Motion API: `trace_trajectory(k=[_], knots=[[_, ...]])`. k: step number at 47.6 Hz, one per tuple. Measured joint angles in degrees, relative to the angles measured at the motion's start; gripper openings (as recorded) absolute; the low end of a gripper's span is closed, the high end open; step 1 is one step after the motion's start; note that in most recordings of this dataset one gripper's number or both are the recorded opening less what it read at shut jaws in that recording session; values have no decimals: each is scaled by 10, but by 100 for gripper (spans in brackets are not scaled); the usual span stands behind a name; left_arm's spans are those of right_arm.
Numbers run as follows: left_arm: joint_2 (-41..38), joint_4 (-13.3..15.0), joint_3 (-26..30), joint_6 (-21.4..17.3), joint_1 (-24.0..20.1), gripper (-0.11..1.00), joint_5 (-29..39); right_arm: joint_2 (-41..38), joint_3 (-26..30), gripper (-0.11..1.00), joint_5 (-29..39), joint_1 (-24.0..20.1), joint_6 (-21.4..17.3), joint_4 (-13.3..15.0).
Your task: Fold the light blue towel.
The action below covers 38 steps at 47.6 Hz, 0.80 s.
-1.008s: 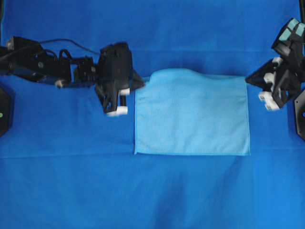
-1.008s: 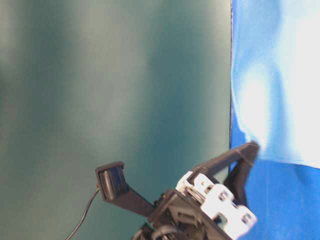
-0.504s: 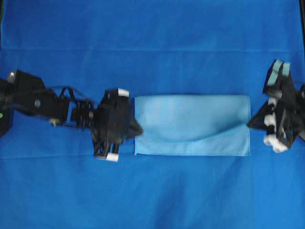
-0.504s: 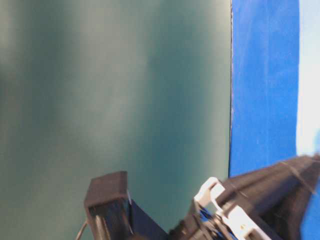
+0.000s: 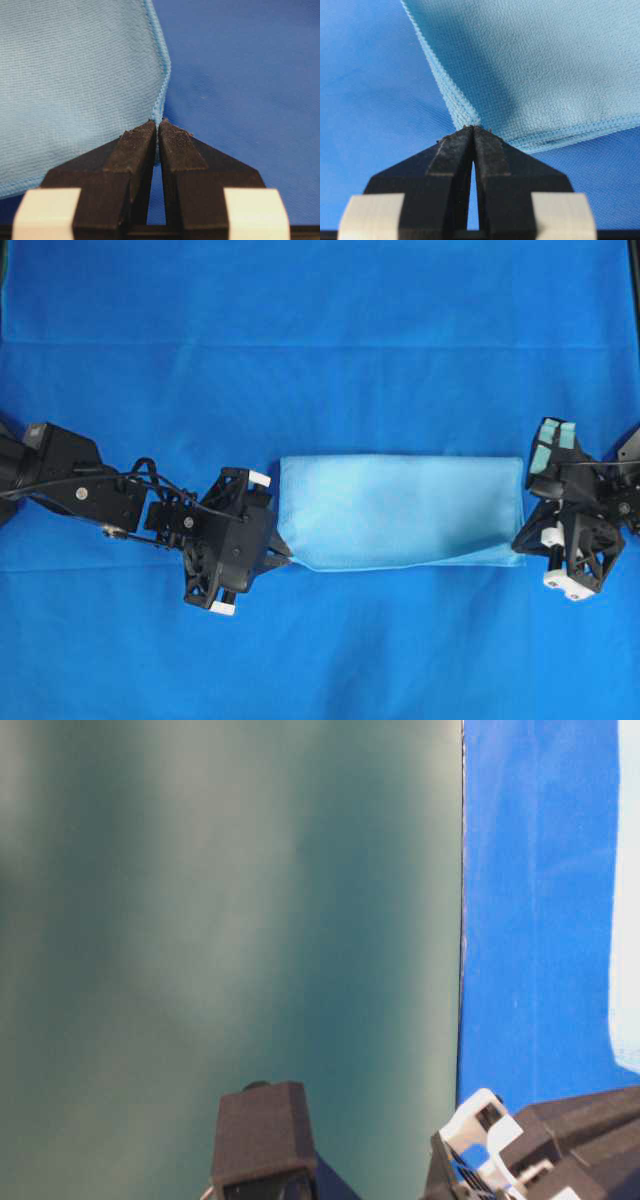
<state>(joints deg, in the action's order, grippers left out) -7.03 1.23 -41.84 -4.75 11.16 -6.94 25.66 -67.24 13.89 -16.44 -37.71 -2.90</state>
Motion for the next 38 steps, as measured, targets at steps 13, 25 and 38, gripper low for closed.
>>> trace_trajectory(k=[13,25,38], knots=[[0,0,0,0,-24,38,-3,-11,2,1,0,1,-1,2],[1,0,3,-4,-24,57,-1,-6,5,64,8,0,-2,5],[42,0,3,-15,-49,57,16,72,18,61,71,47,-2,81]])
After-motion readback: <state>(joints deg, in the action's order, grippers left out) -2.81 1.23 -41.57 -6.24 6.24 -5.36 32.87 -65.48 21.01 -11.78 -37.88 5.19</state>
